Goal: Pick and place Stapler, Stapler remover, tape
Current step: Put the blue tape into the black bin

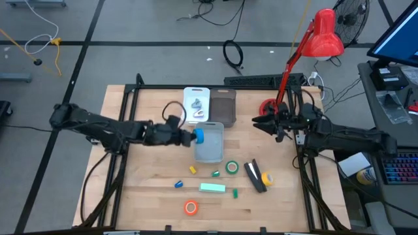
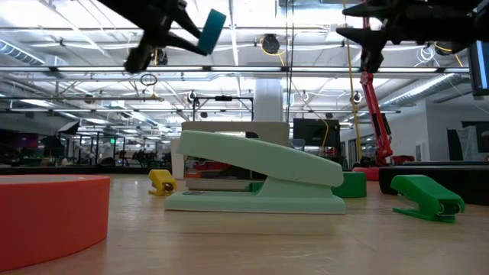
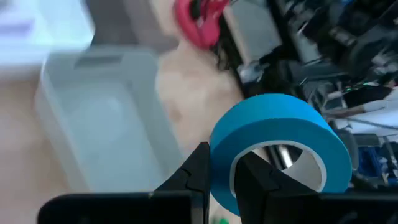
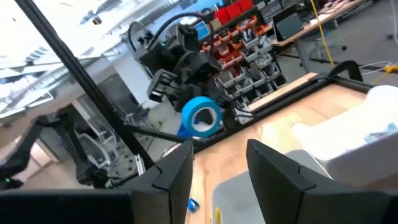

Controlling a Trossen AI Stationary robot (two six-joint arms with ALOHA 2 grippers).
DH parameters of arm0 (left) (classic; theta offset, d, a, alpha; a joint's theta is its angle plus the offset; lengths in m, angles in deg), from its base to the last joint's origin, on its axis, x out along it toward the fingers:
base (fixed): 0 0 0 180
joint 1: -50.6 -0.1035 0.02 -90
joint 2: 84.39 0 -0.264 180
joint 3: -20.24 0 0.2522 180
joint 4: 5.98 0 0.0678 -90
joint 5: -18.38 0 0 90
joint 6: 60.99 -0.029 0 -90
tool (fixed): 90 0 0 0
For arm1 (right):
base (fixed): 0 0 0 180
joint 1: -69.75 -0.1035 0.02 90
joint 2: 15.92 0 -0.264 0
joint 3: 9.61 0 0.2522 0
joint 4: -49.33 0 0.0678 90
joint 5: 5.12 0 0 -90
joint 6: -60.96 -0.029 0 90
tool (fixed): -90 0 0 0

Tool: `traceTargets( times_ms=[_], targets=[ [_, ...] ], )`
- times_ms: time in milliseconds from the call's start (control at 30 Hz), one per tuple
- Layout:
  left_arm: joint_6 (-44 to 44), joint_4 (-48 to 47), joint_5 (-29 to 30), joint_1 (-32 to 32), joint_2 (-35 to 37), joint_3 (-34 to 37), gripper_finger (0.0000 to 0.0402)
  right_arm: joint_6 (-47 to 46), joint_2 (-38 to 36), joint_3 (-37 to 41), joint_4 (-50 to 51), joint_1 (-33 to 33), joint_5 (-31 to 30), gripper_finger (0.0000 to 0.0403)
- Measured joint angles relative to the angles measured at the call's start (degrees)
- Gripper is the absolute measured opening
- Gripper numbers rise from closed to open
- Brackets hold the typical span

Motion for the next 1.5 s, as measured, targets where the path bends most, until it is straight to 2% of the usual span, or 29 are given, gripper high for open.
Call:
traceTargets(
  times_ms=[167,467,700,1033,1233,1500],
  targets=[
    [-6.26,3.59,-0.89,-4.62,0.0,0.0,0.0041,-0.48,6.24,0.0,-6.72,0.0,0.13,0.0157],
    [-12.83,12.54,-2.61,-9.45,-1.21,-0.02,0.0041,-0.55,16.69,0.0,-18.84,-0.04,1.9,0.0205],
    [-16.99,15.96,-5.94,-12.57,-7.65,-4.79,0.0041,-0.43,23.59,0.0,-30.3,-0.04,1.39,0.0229],
    [-22.5,12.16,-15.71,-17.86,-17.6,-16.16,0.0041,1.31,27.72,-0.02,-37.59,-0.13,-0.15,0.0242],
    [-24.96,10.26,-18.41,-18.47,-23.31,-23.21,0.0041,1.66,27.74,-0.02,-37.21,-0.11,-3.18,0.0246],
    [-28.55,2.62,-20.79,-18.47,-28.9,-31.9,0.0041,1.05,27.74,-0.02,-36.66,-0.11,-3.37,0.0246]
  ],
)
